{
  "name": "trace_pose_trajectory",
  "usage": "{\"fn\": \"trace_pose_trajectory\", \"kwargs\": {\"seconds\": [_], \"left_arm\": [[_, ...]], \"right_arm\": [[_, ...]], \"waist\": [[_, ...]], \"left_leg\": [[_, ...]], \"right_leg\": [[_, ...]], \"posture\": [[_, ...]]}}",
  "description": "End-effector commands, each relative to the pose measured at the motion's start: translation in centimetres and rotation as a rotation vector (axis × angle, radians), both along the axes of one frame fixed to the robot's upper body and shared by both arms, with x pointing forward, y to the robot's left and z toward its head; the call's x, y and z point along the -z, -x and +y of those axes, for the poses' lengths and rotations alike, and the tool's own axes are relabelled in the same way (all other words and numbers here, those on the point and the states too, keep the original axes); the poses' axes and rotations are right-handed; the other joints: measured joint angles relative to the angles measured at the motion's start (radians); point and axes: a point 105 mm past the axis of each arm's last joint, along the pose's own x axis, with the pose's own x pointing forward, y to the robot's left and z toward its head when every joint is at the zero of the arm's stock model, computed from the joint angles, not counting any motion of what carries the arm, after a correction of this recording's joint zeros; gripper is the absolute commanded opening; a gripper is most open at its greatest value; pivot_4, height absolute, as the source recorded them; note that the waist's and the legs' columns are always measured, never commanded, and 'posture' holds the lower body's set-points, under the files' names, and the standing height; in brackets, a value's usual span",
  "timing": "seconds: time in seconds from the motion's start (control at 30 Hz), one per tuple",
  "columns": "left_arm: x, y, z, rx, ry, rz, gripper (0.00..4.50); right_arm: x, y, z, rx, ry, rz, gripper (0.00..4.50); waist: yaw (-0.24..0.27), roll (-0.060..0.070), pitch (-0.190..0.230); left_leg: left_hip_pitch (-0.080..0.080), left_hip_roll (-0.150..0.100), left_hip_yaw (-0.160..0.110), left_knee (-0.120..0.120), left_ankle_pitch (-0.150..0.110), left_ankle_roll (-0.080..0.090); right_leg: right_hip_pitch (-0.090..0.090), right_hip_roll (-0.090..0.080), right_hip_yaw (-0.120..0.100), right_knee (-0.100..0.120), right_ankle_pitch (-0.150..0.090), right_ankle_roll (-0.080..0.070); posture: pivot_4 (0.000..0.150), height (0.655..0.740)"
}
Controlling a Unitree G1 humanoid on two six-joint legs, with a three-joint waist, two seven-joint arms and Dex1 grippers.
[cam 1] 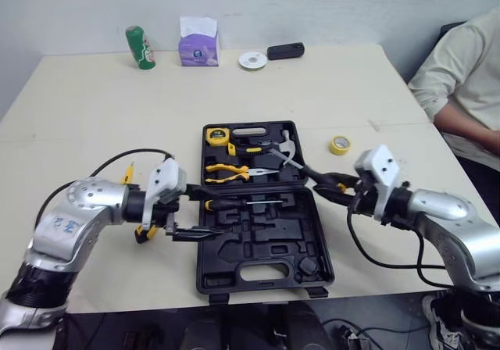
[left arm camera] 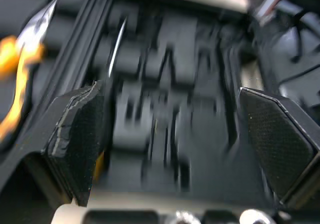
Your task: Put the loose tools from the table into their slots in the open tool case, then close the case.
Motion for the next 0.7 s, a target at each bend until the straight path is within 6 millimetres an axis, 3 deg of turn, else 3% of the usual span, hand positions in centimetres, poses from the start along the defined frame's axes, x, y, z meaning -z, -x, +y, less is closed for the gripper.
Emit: {"fn": "trace_pose_trajectory", "kwargs": {"seconds": [0.03, 0.17, 0.3, 0.7], "left_arm": [[-0.2, 0.5, 1.2, -0.012, -0.089, -0.080, 4.50], [-0.3, 0.3, 1.7, -0.057, -0.086, -0.098, 4.50], [-0.5, 0.3, 1.2, -0.072, -0.058, -0.111, 4.50], [-1.1, 0.6, -0.2, -0.030, -0.003, -0.117, 4.50]], "right_arm": [[1.0, 0.5, 1.9, -0.165, 0.073, 0.026, 1.05], [1.2, 0.3, 3.7, -0.258, 0.094, 0.015, 1.05], [1.7, 0.6, 4.2, -0.346, 0.150, 0.009, 1.05], [2.8, 0.6, 2.2, -0.417, 0.260, 0.020, 1.05]], "waist": [[0.009, -0.001, 0.000], [0.022, -0.001, 0.000], [0.024, -0.001, 0.000], [0.022, 0.000, 0.000]], "left_leg": [[0.000, 0.000, 0.000, 0.000, 0.000, 0.001], [-0.003, -0.002, 0.001, 0.002, -0.003, 0.005], [-0.005, -0.003, 0.000, 0.003, -0.004, 0.006], [-0.005, -0.003, 0.001, 0.003, -0.004, 0.005]], "right_leg": [[0.000, -0.001, -0.002, -0.001, 0.000, 0.000], [-0.001, -0.006, -0.005, -0.002, 0.001, 0.001], [-0.002, -0.007, -0.005, -0.003, 0.001, 0.002], [-0.002, -0.007, -0.007, -0.002, 0.001, 0.002]], "posture": [[0.150, 0.7316], [0.150, 0.7316], [0.150, 0.7316], [0.150, 0.7316]]}}
